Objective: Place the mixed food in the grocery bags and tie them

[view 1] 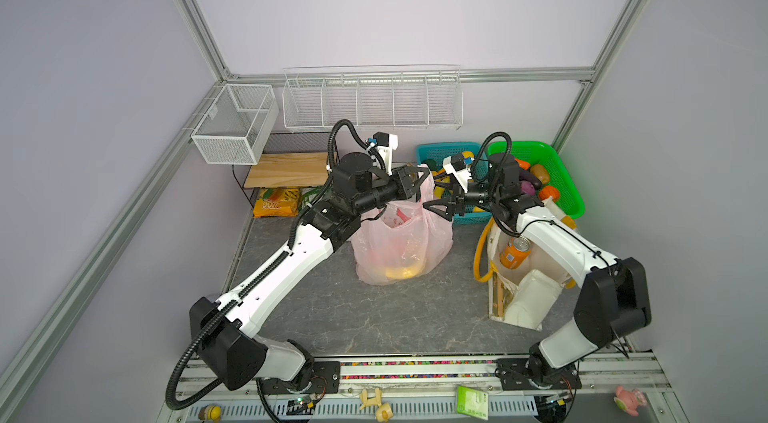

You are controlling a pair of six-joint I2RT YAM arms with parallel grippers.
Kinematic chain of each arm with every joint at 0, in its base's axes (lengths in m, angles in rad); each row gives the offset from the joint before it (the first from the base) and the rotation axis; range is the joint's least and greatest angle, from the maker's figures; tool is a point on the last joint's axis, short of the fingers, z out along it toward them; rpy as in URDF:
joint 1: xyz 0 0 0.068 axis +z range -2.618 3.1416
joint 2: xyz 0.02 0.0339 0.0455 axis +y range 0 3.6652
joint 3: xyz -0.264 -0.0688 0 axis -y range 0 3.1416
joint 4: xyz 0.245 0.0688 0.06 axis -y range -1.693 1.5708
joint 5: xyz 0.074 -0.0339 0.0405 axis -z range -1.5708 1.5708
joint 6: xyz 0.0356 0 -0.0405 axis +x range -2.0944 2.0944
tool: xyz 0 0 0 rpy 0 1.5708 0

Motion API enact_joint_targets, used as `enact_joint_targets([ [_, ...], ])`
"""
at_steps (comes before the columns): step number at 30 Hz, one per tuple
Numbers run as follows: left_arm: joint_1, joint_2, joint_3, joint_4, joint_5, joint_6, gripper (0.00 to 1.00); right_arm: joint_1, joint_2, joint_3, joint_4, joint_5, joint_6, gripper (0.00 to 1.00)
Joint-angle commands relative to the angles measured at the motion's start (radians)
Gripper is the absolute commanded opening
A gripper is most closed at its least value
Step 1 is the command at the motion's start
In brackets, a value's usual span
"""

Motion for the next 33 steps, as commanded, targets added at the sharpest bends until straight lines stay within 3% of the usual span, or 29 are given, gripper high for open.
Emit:
enact_joint_targets([
  [1,0.006,0.007,0.038,0.001,0.012,0.006,0.0,0.004,0.019,0.016,0.06,-0.068,0.016,0.85],
  [12,0.005,0.004,0.042,-0.015,0.001,0.025,0.0,-0.008,0.032,-0.018,0.145,-0.091,0.088,0.25],
  [14,0.006,-0.001,0.046,-0.032,-0.007,0.046,0.09,-0.016,0.022,-0.044,0.181,-0.081,0.118,0.16],
  [16,0.005,-0.014,0.049,-0.053,-0.009,0.086,0.29,-0.023,0.011,-0.071,0.21,-0.056,0.144,0.09],
  [19,0.005,-0.056,0.045,-0.081,0.0,0.161,0.49,-0.027,0.002,-0.095,0.214,-0.011,0.173,0.07],
  [24,0.006,-0.193,-0.045,-0.107,0.053,0.32,0.62,-0.036,-0.013,-0.118,0.226,0.043,0.224,0.07],
  [26,0.005,-0.276,-0.119,-0.13,-0.006,0.406,0.66,-0.039,-0.016,-0.119,0.226,0.055,0.242,0.07],
  [30,0.02,-0.464,-0.322,-0.132,-0.263,0.48,0.77,-0.047,-0.027,-0.121,0.222,0.071,0.264,0.07],
  [33,0.087,-0.55,-0.45,-0.06,-0.286,0.52,0.84,-0.05,-0.026,-0.116,0.207,0.07,0.268,0.07],
])
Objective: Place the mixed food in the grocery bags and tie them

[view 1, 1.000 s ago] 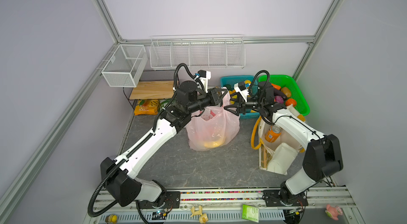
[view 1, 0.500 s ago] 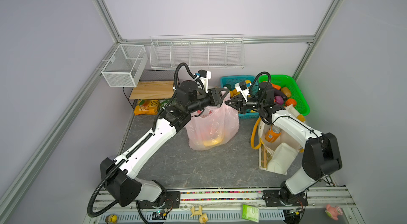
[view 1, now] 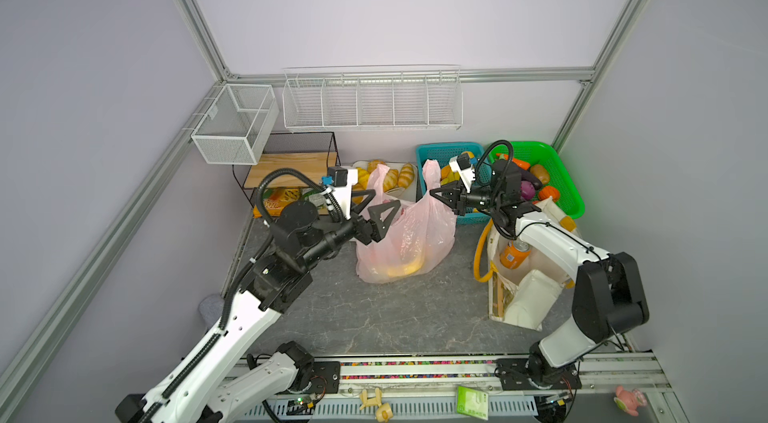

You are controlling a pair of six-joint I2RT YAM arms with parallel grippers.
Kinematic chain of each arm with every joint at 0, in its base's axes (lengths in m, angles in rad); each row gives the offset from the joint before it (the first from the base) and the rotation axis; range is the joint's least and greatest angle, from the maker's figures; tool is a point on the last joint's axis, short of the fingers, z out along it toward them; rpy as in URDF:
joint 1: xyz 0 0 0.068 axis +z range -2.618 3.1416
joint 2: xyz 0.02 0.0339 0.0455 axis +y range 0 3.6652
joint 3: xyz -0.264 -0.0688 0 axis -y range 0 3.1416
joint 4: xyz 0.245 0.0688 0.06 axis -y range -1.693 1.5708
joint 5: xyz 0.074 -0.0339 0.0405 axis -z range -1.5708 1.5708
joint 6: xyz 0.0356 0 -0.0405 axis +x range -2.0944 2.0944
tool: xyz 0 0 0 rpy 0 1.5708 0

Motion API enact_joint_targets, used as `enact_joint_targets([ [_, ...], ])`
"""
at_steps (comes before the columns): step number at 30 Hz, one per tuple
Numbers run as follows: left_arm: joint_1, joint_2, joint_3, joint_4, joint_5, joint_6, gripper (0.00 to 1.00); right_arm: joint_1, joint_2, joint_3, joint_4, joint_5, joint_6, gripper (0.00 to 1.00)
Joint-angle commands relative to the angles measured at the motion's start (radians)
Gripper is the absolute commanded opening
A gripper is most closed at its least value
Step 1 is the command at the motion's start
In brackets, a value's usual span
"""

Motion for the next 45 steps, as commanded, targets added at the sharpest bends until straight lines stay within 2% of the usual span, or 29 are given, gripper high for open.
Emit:
enact_joint_targets([
  [1,0.087,-0.044,-0.122,0.073,-0.067,0.095,0.86,-0.009,-0.031,-0.008,0.011,0.011,0.022,0.07],
  [4,0.219,-0.024,-0.203,0.205,0.077,0.043,0.87,-0.014,-0.028,-0.007,0.008,0.01,0.021,0.07],
  [6,0.265,0.015,-0.228,0.276,0.157,0.033,0.89,-0.014,-0.025,-0.007,0.008,0.011,0.023,0.07],
  [10,0.277,0.105,-0.231,0.336,0.24,0.115,0.93,-0.014,-0.014,0.001,0.006,0.007,0.026,0.07],
  [17,0.335,0.226,-0.166,0.337,0.373,0.18,0.95,-0.014,-0.017,-0.005,-0.019,0.022,0.004,0.07],
  [22,0.343,0.299,-0.105,0.302,0.436,0.273,0.95,-0.014,-0.014,0.003,-0.031,0.022,-0.001,0.07],
  [27,0.354,0.352,-0.067,0.34,0.546,0.286,0.94,-0.014,-0.007,0.013,-0.047,0.029,-0.008,0.07],
  [30,0.354,0.387,-0.049,0.36,0.585,0.272,0.88,-0.015,-0.004,0.018,-0.049,0.032,-0.005,0.07],
  [39,0.346,0.443,-0.025,0.418,0.637,0.3,0.51,-0.014,0.013,0.027,-0.032,0.027,0.049,0.07],
  [42,0.325,0.454,-0.018,0.404,0.648,0.337,0.38,-0.014,0.011,0.03,-0.034,0.04,0.07,0.07],
  [45,0.287,0.457,0.005,0.318,0.637,0.421,0.28,-0.014,0.005,0.034,-0.047,0.057,0.084,0.07],
])
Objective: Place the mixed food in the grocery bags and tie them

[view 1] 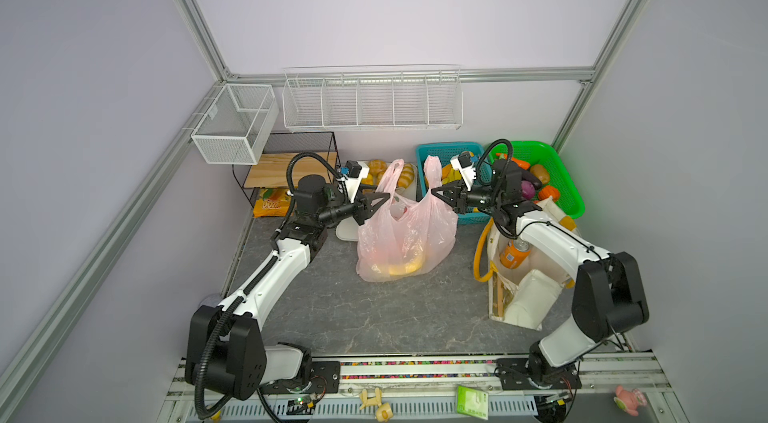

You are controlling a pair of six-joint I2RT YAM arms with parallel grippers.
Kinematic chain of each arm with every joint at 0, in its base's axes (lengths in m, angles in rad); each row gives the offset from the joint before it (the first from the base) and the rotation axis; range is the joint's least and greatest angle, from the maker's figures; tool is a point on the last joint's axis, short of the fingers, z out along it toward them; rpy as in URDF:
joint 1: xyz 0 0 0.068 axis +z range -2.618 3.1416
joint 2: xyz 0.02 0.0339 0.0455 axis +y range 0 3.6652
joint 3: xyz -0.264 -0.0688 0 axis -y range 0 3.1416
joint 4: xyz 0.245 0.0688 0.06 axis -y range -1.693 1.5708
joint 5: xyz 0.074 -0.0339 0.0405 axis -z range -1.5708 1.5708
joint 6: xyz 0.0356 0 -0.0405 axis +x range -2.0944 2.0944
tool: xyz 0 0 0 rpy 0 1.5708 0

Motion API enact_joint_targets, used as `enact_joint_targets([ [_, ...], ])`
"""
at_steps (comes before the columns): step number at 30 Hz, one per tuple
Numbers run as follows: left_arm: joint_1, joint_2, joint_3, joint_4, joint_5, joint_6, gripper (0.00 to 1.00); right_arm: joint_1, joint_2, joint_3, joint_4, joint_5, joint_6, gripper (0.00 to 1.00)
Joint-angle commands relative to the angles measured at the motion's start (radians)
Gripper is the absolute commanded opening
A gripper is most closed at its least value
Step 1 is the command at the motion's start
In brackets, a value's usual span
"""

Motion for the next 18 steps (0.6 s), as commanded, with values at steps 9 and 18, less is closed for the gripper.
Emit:
enact_joint_targets([
  [9,-0.14,0.019,0.158,-0.371,-0.11,0.379,0.0,-0.008,-0.017,0.071,-0.17,0.051,-0.037,0.07],
  [18,-0.234,0.184,0.438,-0.789,-0.254,0.684,0.0,-0.008,-0.002,0.134,-0.351,-0.045,-0.207,0.08],
])
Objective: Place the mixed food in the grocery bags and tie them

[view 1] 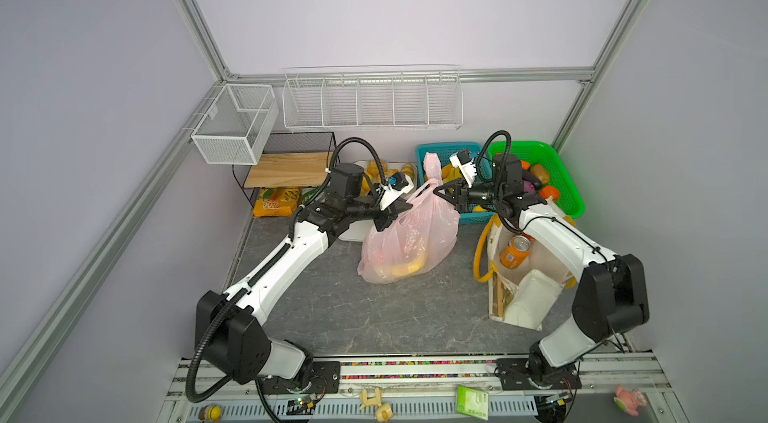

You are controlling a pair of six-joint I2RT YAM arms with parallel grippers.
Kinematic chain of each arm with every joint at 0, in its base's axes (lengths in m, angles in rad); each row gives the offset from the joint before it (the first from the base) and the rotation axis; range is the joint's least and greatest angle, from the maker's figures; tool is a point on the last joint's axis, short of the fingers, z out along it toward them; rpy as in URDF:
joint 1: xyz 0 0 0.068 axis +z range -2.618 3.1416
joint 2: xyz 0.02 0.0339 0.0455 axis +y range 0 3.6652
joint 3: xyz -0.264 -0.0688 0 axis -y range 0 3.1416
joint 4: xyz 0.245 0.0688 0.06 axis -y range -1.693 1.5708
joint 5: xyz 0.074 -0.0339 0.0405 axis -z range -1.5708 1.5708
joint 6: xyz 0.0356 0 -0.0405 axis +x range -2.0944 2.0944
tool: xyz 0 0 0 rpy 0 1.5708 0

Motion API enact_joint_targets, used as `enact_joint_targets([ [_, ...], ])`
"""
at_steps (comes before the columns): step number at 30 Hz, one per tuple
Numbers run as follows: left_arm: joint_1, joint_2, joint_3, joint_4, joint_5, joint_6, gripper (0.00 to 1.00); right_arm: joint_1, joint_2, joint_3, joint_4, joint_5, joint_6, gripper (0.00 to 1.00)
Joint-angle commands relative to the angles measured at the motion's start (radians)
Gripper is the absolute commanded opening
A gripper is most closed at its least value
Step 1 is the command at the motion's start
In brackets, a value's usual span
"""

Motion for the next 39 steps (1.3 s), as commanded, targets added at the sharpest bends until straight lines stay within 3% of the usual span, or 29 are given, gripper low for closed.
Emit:
enact_joint_targets([
  [1,-0.026,0.082,0.137,-0.253,-0.098,0.175,0.0,-0.004,-0.004,0.024,-0.102,-0.057,-0.121,0.08],
  [7,-0.045,0.164,0.306,-0.377,-0.123,0.246,0.0,-0.009,-0.025,-0.021,-0.051,-0.074,-0.182,0.11],
  [12,-0.047,0.189,0.352,-0.409,-0.134,0.299,0.0,-0.01,-0.029,-0.059,0.05,-0.11,-0.177,0.22],
  [19,-0.05,0.226,0.417,-0.453,-0.116,0.333,0.0,-0.01,-0.04,-0.108,0.208,-0.097,-0.158,0.55],
  [22,-0.05,0.231,0.428,-0.457,-0.118,0.336,0.0,-0.01,-0.021,-0.082,0.205,-0.064,-0.165,0.64],
  [29,-0.05,0.226,0.42,-0.449,-0.137,0.337,0.0,-0.011,0.041,-0.009,0.135,-0.063,-0.211,0.99],
  [32,-0.05,0.224,0.42,-0.45,-0.146,0.337,0.0,-0.01,0.044,-0.003,0.123,-0.102,-0.227,0.88],
  [39,-0.05,0.216,0.414,-0.44,-0.161,0.338,0.0,0.007,0.071,0.05,0.092,-0.17,-0.244,0.88],
])
